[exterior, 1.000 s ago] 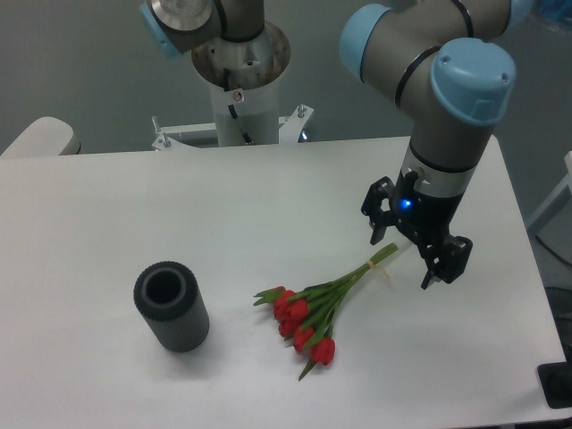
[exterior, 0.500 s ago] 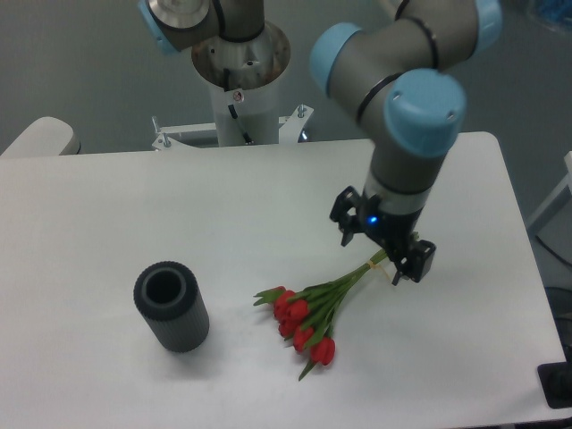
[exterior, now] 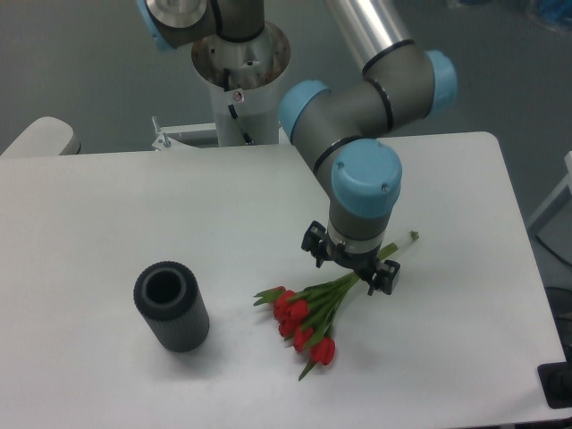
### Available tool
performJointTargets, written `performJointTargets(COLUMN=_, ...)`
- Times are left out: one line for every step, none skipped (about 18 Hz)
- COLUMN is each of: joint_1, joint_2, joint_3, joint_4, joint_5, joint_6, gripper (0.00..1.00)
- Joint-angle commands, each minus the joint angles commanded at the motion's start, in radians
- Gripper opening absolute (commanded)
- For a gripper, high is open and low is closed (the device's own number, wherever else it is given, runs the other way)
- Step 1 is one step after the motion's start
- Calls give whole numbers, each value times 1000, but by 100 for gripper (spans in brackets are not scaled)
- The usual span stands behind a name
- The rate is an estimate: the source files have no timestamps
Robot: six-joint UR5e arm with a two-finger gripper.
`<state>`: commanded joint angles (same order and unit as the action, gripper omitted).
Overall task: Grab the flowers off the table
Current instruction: 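Move the open gripper over the tulip stems and lower it, then close the gripper around the green tulip stems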
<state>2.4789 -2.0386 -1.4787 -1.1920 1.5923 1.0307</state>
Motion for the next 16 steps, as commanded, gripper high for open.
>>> performJointTargets(joint_1=3, joint_2=-5, joint_3=-2, joint_4=2, joint_5=0, joint_6=29, gripper=100)
performJointTargets(joint_1=5, joint_2=-8, joint_3=-3, joint_4=8, joint_5=0, joint_6=75, gripper=100)
performJointTargets(joint_1=5, joint_2=-11, joint_3=-9, joint_4=14, joint_5=2, joint_6=121, gripper=100)
performJointTargets(joint_1=5, joint_2=-14, joint_3=-20, joint_4=26, joint_5=2, joint_6=158, gripper=100)
performJointTargets(joint_1=5, joint_2=-17, joint_3=-29, joint_4=41, joint_5=2, joint_6=176, gripper=100)
performJointTargets(joint_1=5, joint_2=-21, joint_3=-43, joint_4=66, joint_5=2, joint_6=181, gripper=100)
performJointTargets(joint_1=5, joint_2=-23, joint_3=-58, joint_4=98, joint_5=2, joint_6=186, gripper=100)
performJointTargets(joint_1=5, joint_2=-23, joint_3=-75, joint_4=124, joint_5=2, joint_6=189, gripper=100)
performJointTargets(joint_1=5, joint_2=-26, joint_3=-90, joint_4=152, joint_5=3, joint_6=189, gripper=100)
performJointTargets(joint_1=5, joint_2=-29, joint_3=-103, joint_4=173, joint_5=3, joint_6=189, gripper=100)
performJointTargets(joint_1=5, joint_2=-29, joint_3=-113, joint_4=183, joint_5=3, joint_6=189, gripper=100)
performJointTargets(joint_1=5, joint_2=-28, joint_3=-127, joint_4=187, joint_5=3, joint_6=178, gripper=100)
performJointTargets(joint_1=0, joint_2=-29, joint_3=-133, joint_4=193, joint_5=5, joint_6=173, gripper=100)
performJointTargets(joint_1=-1, joint_2=-31, joint_3=-137, joint_4=204, joint_5=6, joint_6=173, gripper=100)
performJointTargets(joint_1=2, joint_2=-31, joint_3=-146, joint_4=216, joint_5=6, joint_6=172, gripper=100)
performJointTargets(joint_1=3, joint_2=-31, joint_3=-153, joint_4=225, joint_5=6, joint_6=170, gripper=100)
